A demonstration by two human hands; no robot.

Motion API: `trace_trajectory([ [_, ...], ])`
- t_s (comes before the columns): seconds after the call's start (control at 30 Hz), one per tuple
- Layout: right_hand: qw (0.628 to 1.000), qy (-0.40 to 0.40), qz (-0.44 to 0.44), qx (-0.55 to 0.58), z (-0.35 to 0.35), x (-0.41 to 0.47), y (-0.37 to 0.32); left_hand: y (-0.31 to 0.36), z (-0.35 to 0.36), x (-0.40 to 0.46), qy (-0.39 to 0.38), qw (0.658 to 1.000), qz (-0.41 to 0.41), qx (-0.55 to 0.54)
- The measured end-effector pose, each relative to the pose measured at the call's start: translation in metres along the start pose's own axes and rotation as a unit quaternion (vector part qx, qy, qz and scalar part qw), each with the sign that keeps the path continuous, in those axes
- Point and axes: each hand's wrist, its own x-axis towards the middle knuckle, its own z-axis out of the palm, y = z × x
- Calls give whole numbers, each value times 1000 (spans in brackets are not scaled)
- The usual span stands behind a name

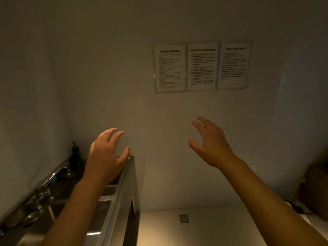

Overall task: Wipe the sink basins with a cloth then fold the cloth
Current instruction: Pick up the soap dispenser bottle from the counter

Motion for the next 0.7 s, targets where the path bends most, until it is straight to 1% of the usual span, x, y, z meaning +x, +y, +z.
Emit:
trace_trajectory([
  [0.17,999,0,31,-13,20,29,6,-29,31,47,-7,1000,2,-23],
  [0.33,998,-2,56,-30,40,50,17,-46,65,83,-33,998,5,-45],
  [0.5,996,0,83,-34,56,66,39,-49,100,115,-48,996,14,-70],
  [0.7,995,3,93,-31,78,91,77,-47,148,148,-58,994,22,-88],
])
